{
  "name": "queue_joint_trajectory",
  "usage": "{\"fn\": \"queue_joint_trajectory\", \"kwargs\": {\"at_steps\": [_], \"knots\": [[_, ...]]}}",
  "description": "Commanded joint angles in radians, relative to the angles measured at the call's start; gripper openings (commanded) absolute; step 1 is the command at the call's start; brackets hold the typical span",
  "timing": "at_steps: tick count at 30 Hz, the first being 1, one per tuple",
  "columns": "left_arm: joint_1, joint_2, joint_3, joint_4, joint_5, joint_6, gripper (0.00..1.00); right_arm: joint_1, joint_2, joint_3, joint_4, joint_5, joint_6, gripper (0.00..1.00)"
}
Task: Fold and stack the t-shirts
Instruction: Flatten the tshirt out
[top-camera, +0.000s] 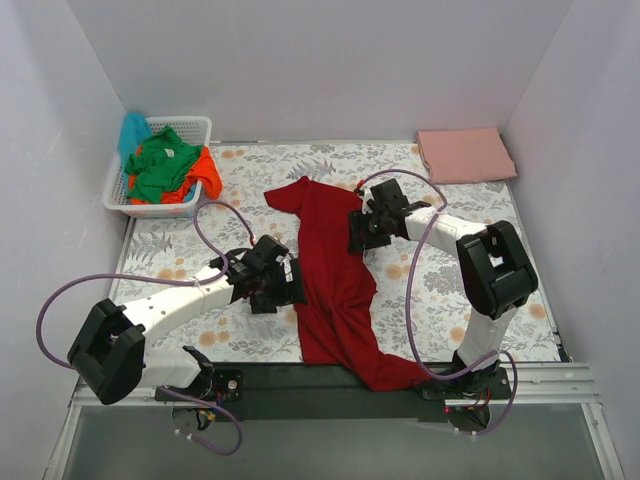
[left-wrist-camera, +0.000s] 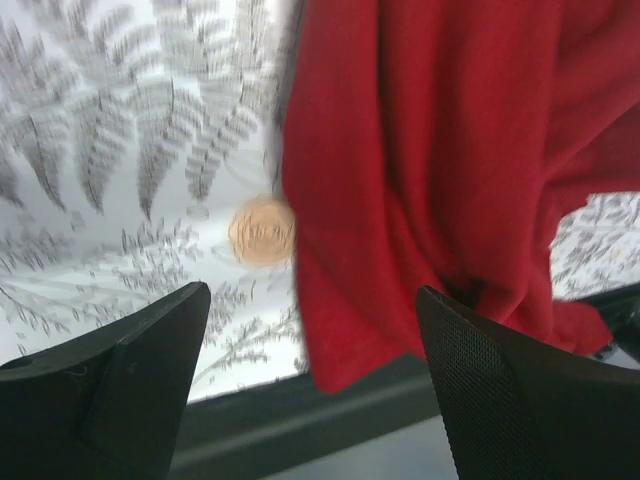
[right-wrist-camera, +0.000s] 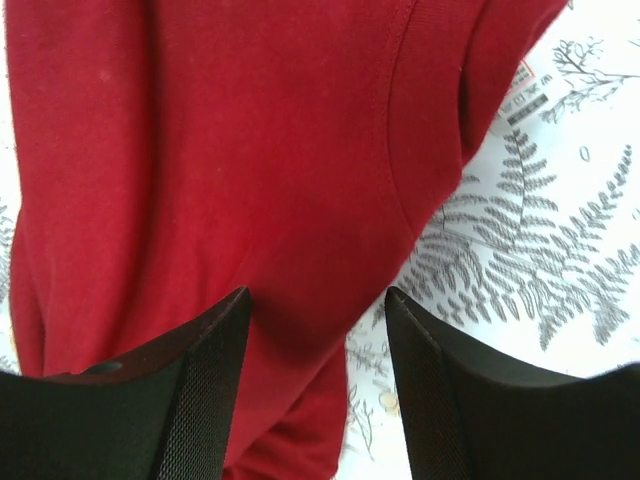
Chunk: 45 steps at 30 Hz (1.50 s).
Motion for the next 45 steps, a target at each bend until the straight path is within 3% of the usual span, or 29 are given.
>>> {"fn": "queue_joint_trajectory", "kwargs": {"at_steps": [1,3,8,9,16,19,21,22,24,26,27,31,34,38,39,41,42,45], "knots": [[-0.025,-0.059,-0.031,-0.033,0.106,-0.089,0.83,-0.01,0.026,0.053,0.06,-0.032,0.023,0.61],[-0.043,-0.045,-0.039,-0.033,0.108,-0.096,0.83,-0.021,0.045,0.063,0.066,-0.029,0.03,0.52],[-0.077,0.033,-0.036,0.012,0.132,-0.106,0.77,-0.081,0.048,0.057,0.075,-0.008,0.052,0.05],[-0.08,0.049,-0.034,0.02,0.137,-0.106,0.76,-0.091,0.042,0.049,0.077,-0.009,0.053,0.02],[-0.123,0.173,-0.008,0.033,0.119,-0.11,0.61,-0.154,0.0,0.009,0.078,0.017,0.053,0.01],[-0.129,0.222,0.007,0.034,0.106,-0.11,0.46,-0.17,-0.018,-0.008,0.081,0.017,0.058,0.01],[-0.129,0.239,0.018,0.033,0.082,-0.109,0.11,-0.188,-0.04,-0.029,0.08,0.029,0.06,0.01],[-0.129,0.251,0.029,0.031,0.07,-0.1,0.0,-0.206,-0.049,-0.039,0.081,0.035,0.06,0.01],[-0.126,0.265,0.059,-0.013,0.011,-0.069,0.0,-0.233,-0.084,-0.074,0.08,0.052,0.061,0.01],[-0.067,0.309,0.137,-0.136,-0.183,0.018,0.0,-0.298,-0.13,-0.121,0.08,0.08,0.073,0.01],[-0.067,0.31,0.138,-0.136,-0.184,0.019,0.0,-0.299,-0.147,-0.138,0.08,0.088,0.073,0.01],[0.17,0.349,0.217,-0.178,-0.401,0.158,0.0,-0.397,-0.233,-0.233,0.069,0.138,0.107,0.01],[0.287,0.45,0.367,-0.165,-0.509,0.25,0.0,-0.424,-0.277,-0.284,0.061,0.175,0.115,0.01],[0.332,0.644,0.64,-0.046,-0.607,0.402,0.0,-0.428,-0.279,-0.299,0.055,0.19,0.129,0.01],[0.334,0.743,0.77,-0.023,-0.622,0.464,0.0,-0.428,-0.267,-0.296,0.055,0.19,0.13,0.01],[0.337,0.85,0.928,-0.039,-0.633,0.503,0.0,-0.428,-0.253,-0.27,0.048,0.201,0.13,0.01],[0.335,0.93,1.084,-0.053,-0.619,0.516,0.0,-0.428,-0.242,-0.26,0.043,0.213,0.129,0.01],[0.334,0.989,1.224,-0.078,-0.583,0.519,0.05,-0.428,-0.224,-0.208,0.028,0.276,0.116,0.01]]}}
